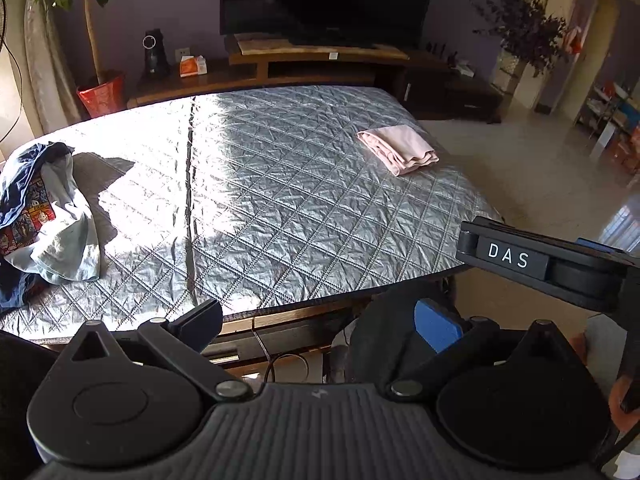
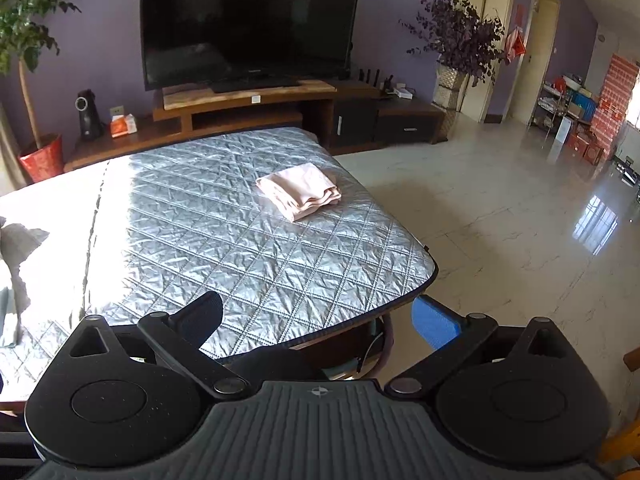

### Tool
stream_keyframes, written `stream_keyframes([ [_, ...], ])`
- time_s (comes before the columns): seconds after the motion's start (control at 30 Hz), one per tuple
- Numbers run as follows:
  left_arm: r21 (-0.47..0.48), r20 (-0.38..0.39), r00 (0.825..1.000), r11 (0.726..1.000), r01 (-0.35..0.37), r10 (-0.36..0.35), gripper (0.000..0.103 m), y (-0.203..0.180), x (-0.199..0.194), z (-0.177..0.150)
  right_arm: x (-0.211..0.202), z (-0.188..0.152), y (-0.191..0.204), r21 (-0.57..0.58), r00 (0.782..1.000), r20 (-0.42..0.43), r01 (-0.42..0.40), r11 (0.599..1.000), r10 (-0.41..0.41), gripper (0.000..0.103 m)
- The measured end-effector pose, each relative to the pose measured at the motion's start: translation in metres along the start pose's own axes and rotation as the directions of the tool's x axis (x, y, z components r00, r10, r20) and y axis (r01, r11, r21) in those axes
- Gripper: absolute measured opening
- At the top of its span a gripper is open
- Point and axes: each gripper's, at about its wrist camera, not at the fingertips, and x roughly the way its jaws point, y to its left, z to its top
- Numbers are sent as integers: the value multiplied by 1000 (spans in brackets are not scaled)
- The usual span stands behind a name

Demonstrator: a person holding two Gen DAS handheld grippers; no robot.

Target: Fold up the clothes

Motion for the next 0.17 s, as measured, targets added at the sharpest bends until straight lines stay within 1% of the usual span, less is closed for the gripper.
stream_keyframes([
  [0.07, -5, 14, 1000, 1000, -12, 12, 102, 3, 1, -1, 4, 0, 2, -4, 1000, -6, 3, 1000, -3, 102],
  [0.17, -9, 35, 999, 1000, -6, 7, 102, 8, 3, -2, 8, -1, 6, -12, 1000, -15, 4, 1000, -4, 102],
])
